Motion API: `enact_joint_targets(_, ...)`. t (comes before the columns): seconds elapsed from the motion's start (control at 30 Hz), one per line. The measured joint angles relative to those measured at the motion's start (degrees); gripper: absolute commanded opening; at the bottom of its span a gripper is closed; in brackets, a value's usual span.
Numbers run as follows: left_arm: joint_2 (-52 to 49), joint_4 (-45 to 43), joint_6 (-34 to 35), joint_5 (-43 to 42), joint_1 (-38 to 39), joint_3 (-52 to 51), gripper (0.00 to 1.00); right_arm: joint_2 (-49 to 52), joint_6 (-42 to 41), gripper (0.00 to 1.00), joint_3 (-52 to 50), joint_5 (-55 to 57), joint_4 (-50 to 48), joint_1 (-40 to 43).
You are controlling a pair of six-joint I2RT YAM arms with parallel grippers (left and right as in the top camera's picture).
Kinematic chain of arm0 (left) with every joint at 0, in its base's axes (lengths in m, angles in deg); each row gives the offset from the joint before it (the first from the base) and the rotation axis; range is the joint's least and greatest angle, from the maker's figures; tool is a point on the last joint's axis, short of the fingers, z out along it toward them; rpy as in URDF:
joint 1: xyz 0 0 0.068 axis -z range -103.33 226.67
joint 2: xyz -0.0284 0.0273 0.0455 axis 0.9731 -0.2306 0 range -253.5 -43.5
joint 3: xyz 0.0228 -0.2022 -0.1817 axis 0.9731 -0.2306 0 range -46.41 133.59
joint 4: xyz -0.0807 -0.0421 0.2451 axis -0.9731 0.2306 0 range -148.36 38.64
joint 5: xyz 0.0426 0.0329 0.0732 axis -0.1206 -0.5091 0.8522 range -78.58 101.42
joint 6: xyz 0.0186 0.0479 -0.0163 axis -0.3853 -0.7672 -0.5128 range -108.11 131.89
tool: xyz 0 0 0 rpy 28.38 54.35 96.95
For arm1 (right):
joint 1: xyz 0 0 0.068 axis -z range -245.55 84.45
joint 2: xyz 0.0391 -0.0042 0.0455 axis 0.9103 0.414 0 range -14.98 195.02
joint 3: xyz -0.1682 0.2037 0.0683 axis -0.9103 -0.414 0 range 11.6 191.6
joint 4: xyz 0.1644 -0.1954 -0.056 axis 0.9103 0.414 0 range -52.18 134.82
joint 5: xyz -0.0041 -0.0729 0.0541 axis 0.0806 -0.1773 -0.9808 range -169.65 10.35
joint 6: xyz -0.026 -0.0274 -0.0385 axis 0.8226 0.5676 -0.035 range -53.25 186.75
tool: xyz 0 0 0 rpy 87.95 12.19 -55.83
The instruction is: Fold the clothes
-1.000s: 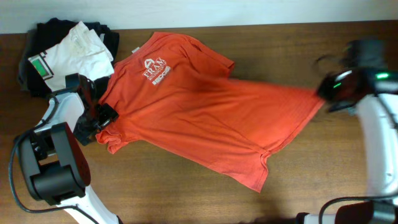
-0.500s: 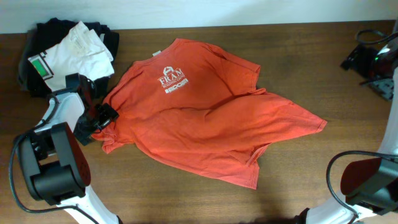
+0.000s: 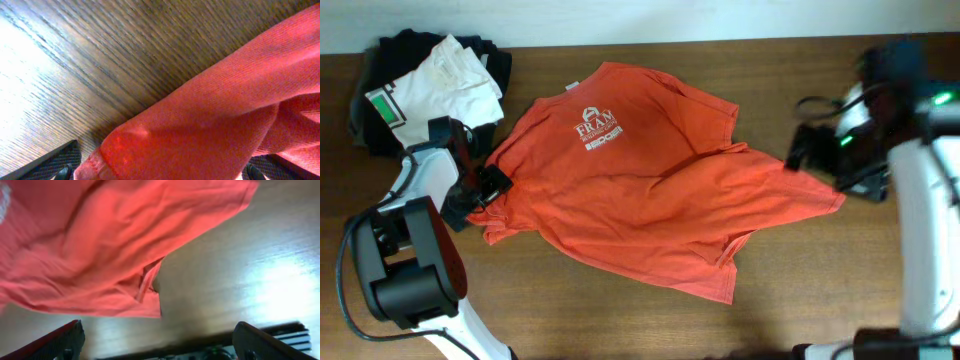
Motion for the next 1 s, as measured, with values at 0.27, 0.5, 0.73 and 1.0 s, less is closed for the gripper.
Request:
enact_joint_targets(0.27, 0.0, -0.09, 0.04, 0.0, 0.2, 0.0, 0.99, -12.26, -8.83, 0.99, -38.29, 1.79, -17.42, -17.86)
enact_joint_targets(0.5, 0.0, -0.11, 0.04, -0.02, 0.22, 0.0, 0.99, -14.56, -15.45, 0.82, -59.98, -3.1, -30.86, -24.79)
enact_joint_targets(0.73, 0.0, -0.11, 0.02, -0.04, 0.22, 0.0, 0.99, -14.56, -18.23, 0.8, -66.84, -5.62, -40.39, -24.98)
enact_joint_targets(1.0, 0.0, -0.11, 0.02, -0.02, 0.22, 0.0, 0.99, -11.52, -21.0, 0.8, -70.27, -6.32, -47.04, -24.98)
